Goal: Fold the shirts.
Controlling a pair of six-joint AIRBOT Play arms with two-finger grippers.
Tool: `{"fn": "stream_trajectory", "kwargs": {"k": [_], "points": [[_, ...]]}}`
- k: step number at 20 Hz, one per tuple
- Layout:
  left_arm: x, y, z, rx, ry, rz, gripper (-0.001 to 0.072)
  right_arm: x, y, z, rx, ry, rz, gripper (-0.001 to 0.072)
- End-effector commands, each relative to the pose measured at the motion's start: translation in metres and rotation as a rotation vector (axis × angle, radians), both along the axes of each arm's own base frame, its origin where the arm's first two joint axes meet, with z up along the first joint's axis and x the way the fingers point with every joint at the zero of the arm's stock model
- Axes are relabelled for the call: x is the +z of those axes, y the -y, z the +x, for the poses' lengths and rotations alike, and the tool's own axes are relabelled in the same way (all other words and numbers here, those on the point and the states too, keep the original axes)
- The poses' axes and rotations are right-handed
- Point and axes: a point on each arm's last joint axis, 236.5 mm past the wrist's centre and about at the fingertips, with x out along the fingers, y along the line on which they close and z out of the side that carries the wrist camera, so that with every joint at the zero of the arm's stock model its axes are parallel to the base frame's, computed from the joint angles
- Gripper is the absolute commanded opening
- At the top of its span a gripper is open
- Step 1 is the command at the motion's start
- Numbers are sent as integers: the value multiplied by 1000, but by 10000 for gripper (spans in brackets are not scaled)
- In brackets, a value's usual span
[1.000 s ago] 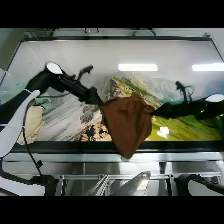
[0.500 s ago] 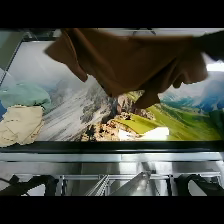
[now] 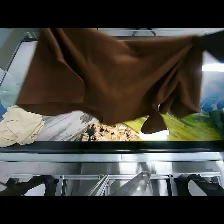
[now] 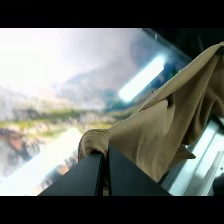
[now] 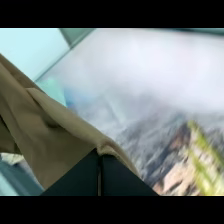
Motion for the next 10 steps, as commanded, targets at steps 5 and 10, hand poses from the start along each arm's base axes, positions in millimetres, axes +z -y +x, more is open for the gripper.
{"fn": "stream_trajectory", "kwargs": {"k": [5,10], "points": [[-239,-10,127,114,-393,258,16,-209,5,51,-32,-527,24,17],[-238,-76,184,371,-464,121,720,-222,74,88,-191,-511,-35,444]]}}
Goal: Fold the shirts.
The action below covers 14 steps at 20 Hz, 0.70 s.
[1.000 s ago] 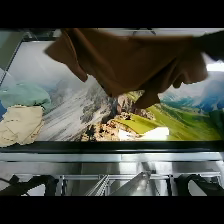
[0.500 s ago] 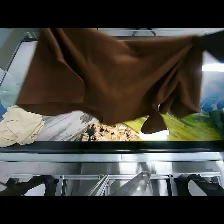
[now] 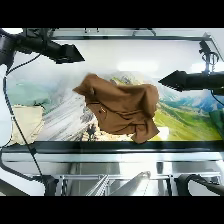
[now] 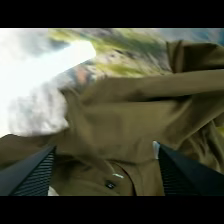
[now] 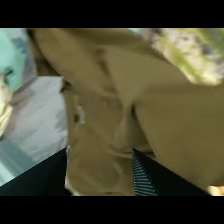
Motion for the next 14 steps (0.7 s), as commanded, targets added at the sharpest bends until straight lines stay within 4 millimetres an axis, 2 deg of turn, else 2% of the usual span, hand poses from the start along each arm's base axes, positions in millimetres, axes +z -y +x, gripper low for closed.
{"fn": "stream_trajectory", "kwargs": {"k": [1,2,4,5,8,10,11,12,13,14], "points": [[-5,-48,21,191,-79,-60,720,-22,58,17,-93,-17,-134,444],[-4,-55,7,198,-130,-96,701,-32,79,19,-135,-49,-185,444],[-18,-58,-39,160,-311,-140,452,-64,111,18,-192,-156,-246,444],[-30,-54,-66,130,-402,-139,447,-82,119,17,-198,-205,-243,444],[-71,-20,-142,86,-591,-126,449,-134,121,14,-180,-337,-199,444],[-103,2,-177,103,-642,-111,449,-159,113,15,-158,-384,-146,444],[-120,11,-191,119,-655,-103,502,-168,107,17,-149,-400,-116,444],[-136,20,-204,133,-667,-97,619,-176,101,18,-139,-413,-91,444],[-150,29,-216,141,-684,-94,654,-181,94,18,-125,-421,-74,444],[-161,39,-228,139,-710,-98,654,-185,88,19,-112,-425,-58,444]]}}
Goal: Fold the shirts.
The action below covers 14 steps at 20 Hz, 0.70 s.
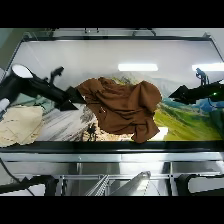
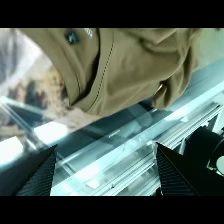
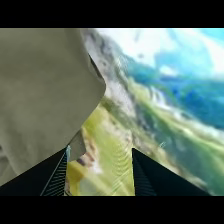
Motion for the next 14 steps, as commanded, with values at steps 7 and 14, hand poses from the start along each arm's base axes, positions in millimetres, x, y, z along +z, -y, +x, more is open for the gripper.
{"fn": "stream_trajectory", "kwargs": {"k": [7,14], "points": [[-90,82,-63,-51,-143,17,654,-22,-45,2,81,-24,72,443],[-117,126,-39,-149,-140,24,399,-32,-83,-3,146,-49,95,442]]}}
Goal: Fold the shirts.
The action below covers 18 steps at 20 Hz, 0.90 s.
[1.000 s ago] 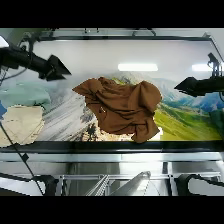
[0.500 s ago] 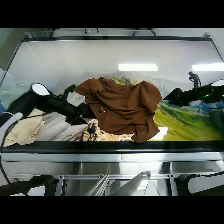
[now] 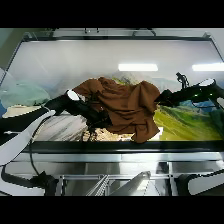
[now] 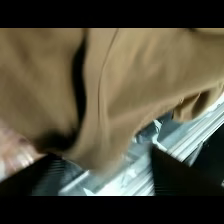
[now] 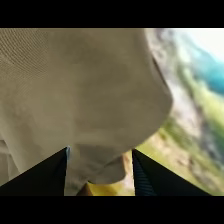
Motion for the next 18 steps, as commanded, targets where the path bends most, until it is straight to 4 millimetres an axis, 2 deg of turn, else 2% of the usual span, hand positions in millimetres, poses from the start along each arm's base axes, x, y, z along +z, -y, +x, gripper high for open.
{"fn": "stream_trajectory", "kwargs": {"k": [1,2,3,4,6,7,10,12,14,16,18], "points": [[-13,14,6,-39,-6,3,224,-6,-16,3,-2,-11,33,434],[-10,15,6,-50,-8,-4,35,-6,-15,10,-30,1,41,432],[-4,16,6,-70,-1,-18,-3,-5,-11,17,-57,19,39,375],[6,16,8,-84,10,-32,-2,-1,-6,24,-68,50,38,260],[30,13,17,-83,68,-58,15,12,8,37,-90,94,45,180],[44,8,24,-69,104,-69,15,23,13,40,-90,106,60,20],[102,-18,57,30,250,-113,16,74,23,33,-47,163,119,17],[161,-39,81,137,385,-193,16,117,36,29,-55,246,112,16],[240,-57,95,238,533,-347,16,175,48,27,-81,388,94,16],[328,-75,87,302,685,-544,16,249,44,11,-77,565,103,16],[417,-91,55,305,859,-743,16,325,28,-20,-43,769,72,16]]}}
